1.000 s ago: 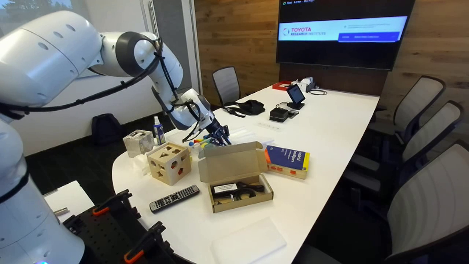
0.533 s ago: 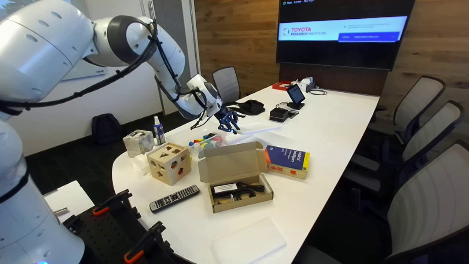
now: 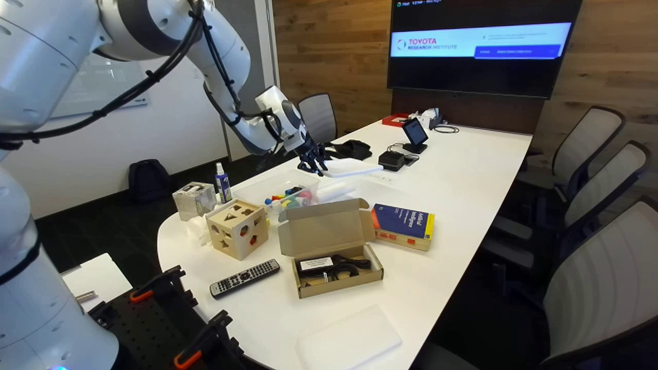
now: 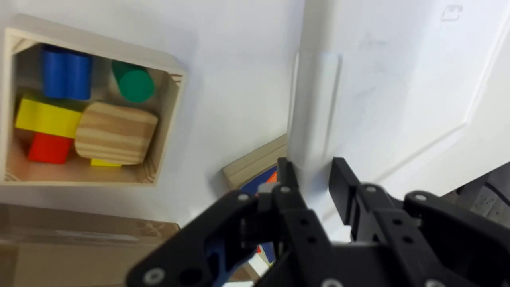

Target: Put the white lid on the clear container.

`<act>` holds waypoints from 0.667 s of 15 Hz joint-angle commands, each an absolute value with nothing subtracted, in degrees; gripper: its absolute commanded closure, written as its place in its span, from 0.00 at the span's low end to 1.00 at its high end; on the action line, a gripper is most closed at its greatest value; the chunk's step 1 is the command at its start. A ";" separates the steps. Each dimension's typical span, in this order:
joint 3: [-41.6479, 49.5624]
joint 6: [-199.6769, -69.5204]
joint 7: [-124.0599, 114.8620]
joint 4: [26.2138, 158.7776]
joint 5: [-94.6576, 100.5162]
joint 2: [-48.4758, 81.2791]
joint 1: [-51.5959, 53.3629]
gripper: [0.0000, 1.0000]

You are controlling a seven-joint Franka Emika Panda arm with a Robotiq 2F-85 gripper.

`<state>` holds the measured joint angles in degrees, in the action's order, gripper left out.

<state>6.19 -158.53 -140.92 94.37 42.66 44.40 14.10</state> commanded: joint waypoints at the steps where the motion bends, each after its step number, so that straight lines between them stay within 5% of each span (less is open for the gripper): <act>1: 2.55 -162.29 -138.01 108.52 42.59 34.02 11.99 0.93; 10: -3.87 -163.93 -138.33 128.02 41.01 21.25 12.91 0.93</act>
<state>-2.46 -162.82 -137.36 121.46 41.52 26.51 12.59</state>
